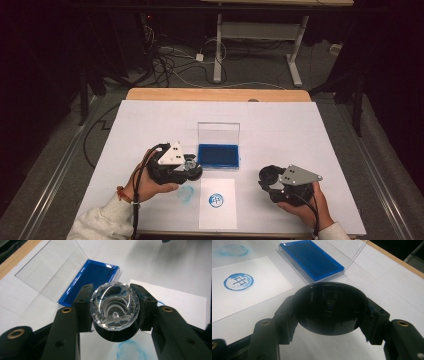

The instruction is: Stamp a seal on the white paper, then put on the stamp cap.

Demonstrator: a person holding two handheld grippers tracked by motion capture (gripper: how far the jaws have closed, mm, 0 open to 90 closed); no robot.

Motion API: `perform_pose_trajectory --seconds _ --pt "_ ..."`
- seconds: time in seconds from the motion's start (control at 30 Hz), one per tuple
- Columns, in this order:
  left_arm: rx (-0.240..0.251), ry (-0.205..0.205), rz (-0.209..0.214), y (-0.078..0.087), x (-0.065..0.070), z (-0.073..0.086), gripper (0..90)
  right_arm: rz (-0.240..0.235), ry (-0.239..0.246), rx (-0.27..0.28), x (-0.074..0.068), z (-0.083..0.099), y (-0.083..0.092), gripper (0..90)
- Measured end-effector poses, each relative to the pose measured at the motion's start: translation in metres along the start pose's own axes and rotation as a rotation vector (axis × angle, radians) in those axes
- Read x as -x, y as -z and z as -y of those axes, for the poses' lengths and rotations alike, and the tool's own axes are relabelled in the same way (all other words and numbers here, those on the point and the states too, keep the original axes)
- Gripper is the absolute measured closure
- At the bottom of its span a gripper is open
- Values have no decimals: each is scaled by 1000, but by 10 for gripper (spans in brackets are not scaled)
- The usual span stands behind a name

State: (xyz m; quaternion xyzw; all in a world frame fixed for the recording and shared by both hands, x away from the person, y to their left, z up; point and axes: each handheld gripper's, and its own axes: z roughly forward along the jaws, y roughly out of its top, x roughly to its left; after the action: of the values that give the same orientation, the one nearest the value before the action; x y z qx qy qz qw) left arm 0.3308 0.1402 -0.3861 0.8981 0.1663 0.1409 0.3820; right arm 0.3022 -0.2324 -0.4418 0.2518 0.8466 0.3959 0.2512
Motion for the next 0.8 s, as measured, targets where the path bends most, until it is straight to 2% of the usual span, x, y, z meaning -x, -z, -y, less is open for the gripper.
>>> perform_pose_trajectory --seconds 0.57,0.8 --pt "37 11 -12 4 -6 -6 546 -47 19 2 -10 -12 -15 385" --pt "60 12 3 5 -7 -12 545 -69 22 7 -16 -19 -22 386"
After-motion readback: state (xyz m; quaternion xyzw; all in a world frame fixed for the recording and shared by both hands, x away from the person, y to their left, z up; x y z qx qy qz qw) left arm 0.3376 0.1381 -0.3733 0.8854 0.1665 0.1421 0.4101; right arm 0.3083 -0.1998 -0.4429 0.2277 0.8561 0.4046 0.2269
